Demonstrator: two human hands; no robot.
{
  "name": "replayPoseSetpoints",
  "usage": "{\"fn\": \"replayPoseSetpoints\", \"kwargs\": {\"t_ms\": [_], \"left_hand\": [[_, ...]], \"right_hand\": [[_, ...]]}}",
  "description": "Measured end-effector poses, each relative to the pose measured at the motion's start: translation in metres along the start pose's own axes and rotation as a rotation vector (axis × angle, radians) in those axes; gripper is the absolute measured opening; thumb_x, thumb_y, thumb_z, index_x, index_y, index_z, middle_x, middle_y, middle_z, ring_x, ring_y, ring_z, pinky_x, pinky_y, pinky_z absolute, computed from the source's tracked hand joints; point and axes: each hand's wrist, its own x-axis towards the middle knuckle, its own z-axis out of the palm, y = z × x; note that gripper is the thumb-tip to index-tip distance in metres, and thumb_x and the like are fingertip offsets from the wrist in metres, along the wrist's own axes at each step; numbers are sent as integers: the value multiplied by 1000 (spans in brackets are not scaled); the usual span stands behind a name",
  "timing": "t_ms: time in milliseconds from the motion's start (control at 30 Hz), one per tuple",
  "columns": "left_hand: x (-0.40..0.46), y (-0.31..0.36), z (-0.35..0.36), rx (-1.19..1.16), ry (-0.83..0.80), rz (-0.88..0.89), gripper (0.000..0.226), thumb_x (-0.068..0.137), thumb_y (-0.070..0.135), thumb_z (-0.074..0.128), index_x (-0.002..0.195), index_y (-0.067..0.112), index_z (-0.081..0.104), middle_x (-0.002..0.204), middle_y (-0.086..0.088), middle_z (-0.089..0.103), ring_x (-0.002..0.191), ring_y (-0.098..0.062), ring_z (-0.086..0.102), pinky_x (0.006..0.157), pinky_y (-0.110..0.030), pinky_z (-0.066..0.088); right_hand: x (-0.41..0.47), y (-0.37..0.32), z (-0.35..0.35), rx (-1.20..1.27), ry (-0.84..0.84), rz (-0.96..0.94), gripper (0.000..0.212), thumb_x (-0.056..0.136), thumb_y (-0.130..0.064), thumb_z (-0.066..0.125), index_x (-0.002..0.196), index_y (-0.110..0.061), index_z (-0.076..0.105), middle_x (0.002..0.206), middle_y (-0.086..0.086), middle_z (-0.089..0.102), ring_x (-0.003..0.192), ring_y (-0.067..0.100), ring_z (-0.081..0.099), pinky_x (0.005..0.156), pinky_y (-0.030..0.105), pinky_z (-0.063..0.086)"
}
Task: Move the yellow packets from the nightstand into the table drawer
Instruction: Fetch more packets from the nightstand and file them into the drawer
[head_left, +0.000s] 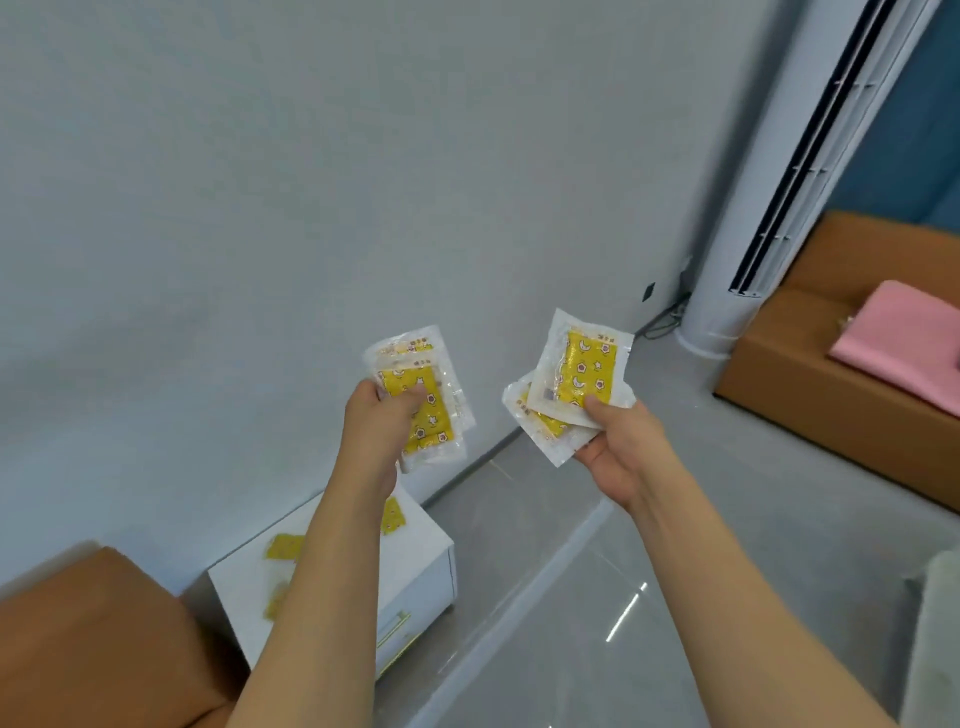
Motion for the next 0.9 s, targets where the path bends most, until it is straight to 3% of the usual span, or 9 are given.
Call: {"fn": "replayPoseSetpoints", "kwargs": {"t_ms": [100, 167, 333, 500, 633, 733, 900], "left_hand": [[-46, -2, 40, 43, -75, -13, 23, 90, 13, 67, 111, 15, 59, 109, -6, 71, 94, -26, 71, 84, -48, 58], [-81, -7, 64, 73, -112, -6, 22, 90, 12, 67, 110, 16, 59, 108, -6, 71, 94, -26, 71, 81, -44, 58], [-175, -25, 133, 20, -163, 16, 17, 92, 8, 64, 106, 18, 61, 98, -2, 73, 82, -19, 73, 59, -30, 56], [-258, -50, 200, 27, -221, -17, 25, 91, 10, 65, 114, 16, 60, 103, -7, 73, 89, -27, 73, 77, -47, 60], [-295, -68, 232, 65, -264, -18, 29, 90, 14, 68, 118, 16, 59, 105, -6, 74, 89, -25, 73, 70, -40, 60], [-316, -75, 257, 92, -296, -17, 28, 90, 16, 68, 116, 17, 60, 104, -6, 74, 88, -25, 74, 74, -44, 60], [-380, -81, 303, 101, -331, 6, 19, 91, 14, 67, 109, 16, 62, 97, -6, 75, 83, -24, 74, 68, -38, 59]], "right_hand": [[-35, -22, -42, -5, 42, -48, 37, 98, 1, 51, 132, -12, 53, 119, 11, 69, 104, 31, 69, 78, 47, 59], [-58, -40, -73, -31, 64, -90, 38, 97, 2, 52, 131, -13, 53, 118, 10, 69, 102, 30, 69, 76, 45, 59], [-121, -82, -169, -71, 74, -169, 34, 95, 1, 55, 127, -11, 58, 113, 11, 72, 95, 29, 72, 77, 48, 59], [-175, -112, -257, -68, 175, -175, 31, 97, 0, 52, 125, -11, 59, 113, 12, 71, 95, 29, 70, 73, 45, 59], [-205, -126, -302, -56, 189, -173, 35, 97, 5, 49, 126, -13, 58, 113, 12, 70, 99, 33, 69, 81, 57, 55], [-222, -133, -330, -18, 201, -178, 34, 96, 7, 49, 122, -12, 59, 112, 13, 71, 100, 35, 69, 86, 64, 51], [-264, -157, -391, -35, 257, -179, 25, 95, 4, 53, 112, -13, 62, 104, 10, 72, 93, 31, 70, 76, 51, 57]]}}
